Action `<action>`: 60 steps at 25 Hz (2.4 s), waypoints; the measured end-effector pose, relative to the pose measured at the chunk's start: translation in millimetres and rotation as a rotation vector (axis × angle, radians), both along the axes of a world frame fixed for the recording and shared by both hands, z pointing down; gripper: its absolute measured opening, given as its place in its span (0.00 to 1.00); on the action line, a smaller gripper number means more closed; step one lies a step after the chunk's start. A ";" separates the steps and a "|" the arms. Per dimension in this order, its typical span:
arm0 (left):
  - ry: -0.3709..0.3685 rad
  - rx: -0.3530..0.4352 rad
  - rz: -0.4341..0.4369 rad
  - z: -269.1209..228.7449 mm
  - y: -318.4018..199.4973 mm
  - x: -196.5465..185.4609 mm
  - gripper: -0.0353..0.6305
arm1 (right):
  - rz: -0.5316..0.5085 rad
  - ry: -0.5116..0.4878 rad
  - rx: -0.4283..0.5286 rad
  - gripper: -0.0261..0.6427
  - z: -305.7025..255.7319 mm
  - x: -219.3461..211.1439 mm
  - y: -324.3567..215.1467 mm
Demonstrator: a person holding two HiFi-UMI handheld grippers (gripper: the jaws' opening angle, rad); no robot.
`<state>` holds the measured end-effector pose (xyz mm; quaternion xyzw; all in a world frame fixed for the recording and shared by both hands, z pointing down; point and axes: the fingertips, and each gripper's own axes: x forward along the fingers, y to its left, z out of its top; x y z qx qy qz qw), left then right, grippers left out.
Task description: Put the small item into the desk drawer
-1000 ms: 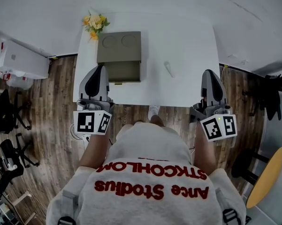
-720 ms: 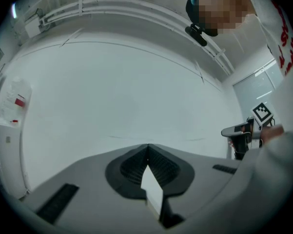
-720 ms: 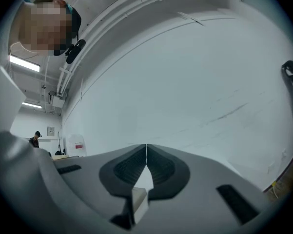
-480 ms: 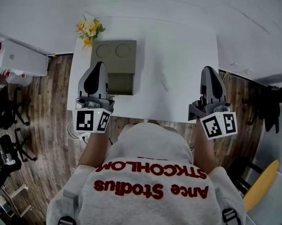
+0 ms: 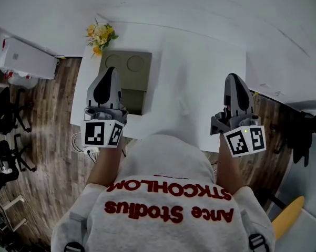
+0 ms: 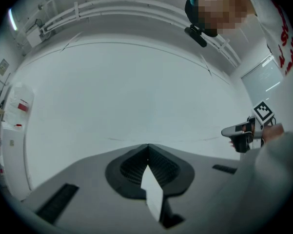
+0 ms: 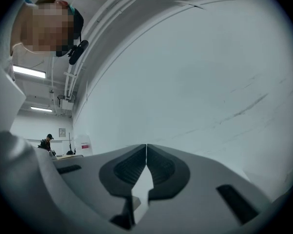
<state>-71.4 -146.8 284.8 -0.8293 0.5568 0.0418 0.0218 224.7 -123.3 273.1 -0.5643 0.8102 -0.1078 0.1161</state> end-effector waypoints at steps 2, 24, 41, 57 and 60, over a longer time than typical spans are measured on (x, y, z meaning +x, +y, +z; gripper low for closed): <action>-0.001 -0.003 -0.008 0.0 -3.1 3.0 0.06 | -0.010 0.002 -0.006 0.05 2.0 1.7 -5.7; 0.000 -0.112 0.144 49.3 -32.2 33.5 0.06 | -0.072 0.105 -0.243 0.05 71.2 -38.8 -17.8; -0.033 -0.271 0.248 122.4 -23.9 55.3 0.06 | -0.210 0.349 -0.682 0.25 258.1 -73.0 25.7; -0.057 -0.346 0.243 156.2 -16.8 58.8 0.06 | -0.267 0.451 -0.801 0.26 318.3 -90.2 55.9; -0.059 -0.339 0.229 152.7 -19.2 55.8 0.06 | -0.269 0.433 -0.795 0.24 314.8 -90.5 53.2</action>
